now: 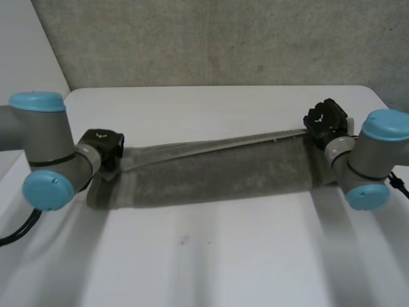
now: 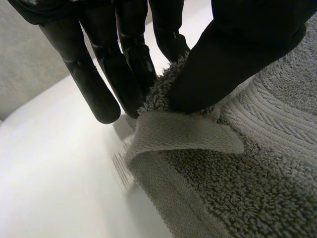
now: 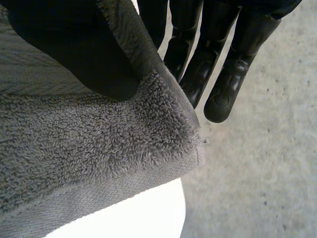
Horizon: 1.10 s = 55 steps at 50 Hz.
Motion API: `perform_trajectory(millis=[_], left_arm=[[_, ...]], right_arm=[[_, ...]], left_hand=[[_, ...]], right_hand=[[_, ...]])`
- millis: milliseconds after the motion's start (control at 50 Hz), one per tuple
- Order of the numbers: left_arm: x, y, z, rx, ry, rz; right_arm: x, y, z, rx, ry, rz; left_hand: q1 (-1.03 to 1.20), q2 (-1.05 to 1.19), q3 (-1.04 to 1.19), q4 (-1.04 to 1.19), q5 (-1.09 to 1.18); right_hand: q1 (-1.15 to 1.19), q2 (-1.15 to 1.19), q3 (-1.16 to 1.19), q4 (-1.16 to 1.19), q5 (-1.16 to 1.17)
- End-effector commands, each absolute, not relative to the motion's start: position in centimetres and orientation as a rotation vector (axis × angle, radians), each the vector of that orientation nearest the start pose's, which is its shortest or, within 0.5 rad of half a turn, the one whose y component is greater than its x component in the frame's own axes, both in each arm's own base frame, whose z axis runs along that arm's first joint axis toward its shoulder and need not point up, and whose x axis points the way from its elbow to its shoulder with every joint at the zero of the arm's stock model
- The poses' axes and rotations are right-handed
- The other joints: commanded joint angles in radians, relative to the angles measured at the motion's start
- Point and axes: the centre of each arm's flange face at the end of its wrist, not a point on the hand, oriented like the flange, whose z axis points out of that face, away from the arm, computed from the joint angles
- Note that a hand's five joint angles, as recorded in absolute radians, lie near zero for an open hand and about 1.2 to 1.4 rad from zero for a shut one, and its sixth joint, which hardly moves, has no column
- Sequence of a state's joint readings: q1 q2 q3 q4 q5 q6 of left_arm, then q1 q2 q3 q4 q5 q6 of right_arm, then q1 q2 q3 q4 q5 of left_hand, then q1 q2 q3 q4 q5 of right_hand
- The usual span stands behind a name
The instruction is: Fold the towel.
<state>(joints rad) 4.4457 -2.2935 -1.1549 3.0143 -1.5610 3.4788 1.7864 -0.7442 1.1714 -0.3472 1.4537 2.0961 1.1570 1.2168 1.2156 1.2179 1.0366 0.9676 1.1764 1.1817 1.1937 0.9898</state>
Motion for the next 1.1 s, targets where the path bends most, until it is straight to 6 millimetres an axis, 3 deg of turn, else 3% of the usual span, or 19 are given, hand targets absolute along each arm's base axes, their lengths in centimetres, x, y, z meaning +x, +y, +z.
perform_trajectory(millis=[20,40,60,80,100,160,220,320,380,420,440,480,540,580,700,800,980,1020,1100], left_arm=[[-24.7,-40.4,14.7,0.738,2.41,-1.809],[-24.9,-40.8,14.7,0.733,2.384,-1.845],[-24.9,-40.8,14.7,0.733,2.383,-1.845],[-25.0,-41.1,14.8,0.728,2.358,-1.876],[-25.1,-41.2,14.8,0.724,2.344,-1.892],[-25.3,-41.0,14.8,0.728,2.34,-1.903],[-25.5,-40.3,14.7,0.748,2.352,-1.895],[-25.4,-39.6,16.6,0.746,2.325,-1.932],[-25.3,-39.0,18.2,0.736,2.297,-1.97],[-25.0,-38.4,20.3,0.72,2.259,-2.019],[-25.0,-38.4,20.3,0.72,2.258,-2.019],[-24.7,-37.5,22.2,0.706,2.222,-2.061],[-24.5,-36.9,23.1,0.7,2.21,-2.078],[-24.2,-35.6,24.3,0.694,2.191,-2.099],[-23.7,-33.5,24.6,0.706,2.208,-2.084],[-23.2,-31.4,23.0,0.733,2.267,-2.017],[-23.2,-29.4,20.2,0.763,2.292,-1.992],[-23.2,-29.2,19.8,0.765,2.294,-1.991],[-23.0,-29.0,18.9,0.759,2.294,-1.989]], right_arm=[[25.2,-45.1,10.3,-1.718,1.974,-2.474],[25.4,-45.3,10.0,-1.714,1.96,-2.486],[25.4,-45.3,10.0,-1.714,1.96,-2.486],[25.4,-45.5,9.7,-1.709,1.962,-2.491],[25.5,-45.6,9.6,-1.699,1.963,-2.488],[25.5,-45.6,9.7,-1.677,1.964,-2.486],[25.4,-45.6,10.6,-1.579,1.982,-2.48],[25.0,-44.8,15.3,-1.245,1.969,-2.48],[24.7,-44.4,16.7,-1.166,1.963,-2.478],[24.1,-43.3,19.4,-1.053,1.943,-2.481],[24.1,-43.3,19.5,-1.053,1.943,-2.481],[23.8,-41.7,21.4,-0.992,1.944,-2.45],[23.4,-40.9,22.0,-0.982,1.973,-2.416],[21.9,-39.8,22.5,-0.956,2.083,-2.319],[20.3,-37.8,21.6,-0.929,2.272,-2.104],[18.3,-36.1,19.2,-0.883,2.462,-1.851],[16.6,-36.3,16.9,-0.766,2.476,-1.732],[16.7,-36.7,15.0,-0.713,2.454,-1.67],[16.7,-37.2,13.8,-0.715,2.447,-1.672]], left_hand=[[0.239,0.179,0.181,0.178,0.185],[0.239,0.179,0.181,0.178,0.185],[0.239,0.179,0.181,0.178,0.185],[-0.371,-0.431,-0.429,-0.432,-0.425],[-0.982,-1.042,-1.041,-1.043,-1.037],[-0.905,-0.965,-0.964,-0.966,-0.959],[-0.982,-1.042,-1.041,-1.043,-1.037],[-0.982,-1.042,-1.041,-1.043,-1.037],[-0.982,-1.042,-1.041,-1.043,-1.037],[-0.982,-1.042,-1.041,-1.043,-1.037],[-0.982,-1.042,-1.041,-1.043,-1.037],[-0.982,-1.042,-1.041,-1.043,-1.037],[-0.982,-1.042,-1.041,-1.043,-1.037],[-0.982,-1.042,-1.041,-1.043,-1.037],[-0.982,-1.042,-1.041,-1.043,-1.037],[-0.982,-1.042,-1.041,-1.043,-1.037],[-0.982,-1.042,-1.041,-1.043,-1.037],[-0.982,-1.042,-1.041,-1.043,-1.037],[-0.982,-1.042,-1.041,-1.043,-1.037]], right_hand=[[0.429,0.22,0.215,0.203,0.232],[0.27,0.061,0.056,0.044,0.073],[0.268,0.059,0.054,0.042,0.072],[-0.487,-0.696,-0.702,-0.714,-0.684],[-0.793,-1.002,-1.007,-1.019,-0.99],[-0.793,-1.002,-1.007,-1.019,-0.99],[-0.793,-1.002,-1.007,-1.019,-0.99],[-0.793,-1.002,-1.007,-1.019,-0.99],[-0.793,-1.002,-1.007,-1.019,-0.99],[-0.793,-1.002,-1.007,-1.019,-0.99],[-0.793,-1.002,-1.007,-1.019,-0.99],[-0.793,-1.002,-1.007,-1.019,-0.99],[-0.793,-1.002,-1.007,-1.019,-0.99],[-0.793,-1.002,-1.007,-1.019,-0.99],[-0.793,-1.002,-1.007,-1.019,-0.99],[-0.793,-1.002,-1.007,-1.019,-0.99],[-0.589,-0.798,-0.803,-0.815,-0.786],[-0.434,-0.643,-0.648,-0.66,-0.631],[-0.366,-0.575,-0.58,-0.592,-0.563]])
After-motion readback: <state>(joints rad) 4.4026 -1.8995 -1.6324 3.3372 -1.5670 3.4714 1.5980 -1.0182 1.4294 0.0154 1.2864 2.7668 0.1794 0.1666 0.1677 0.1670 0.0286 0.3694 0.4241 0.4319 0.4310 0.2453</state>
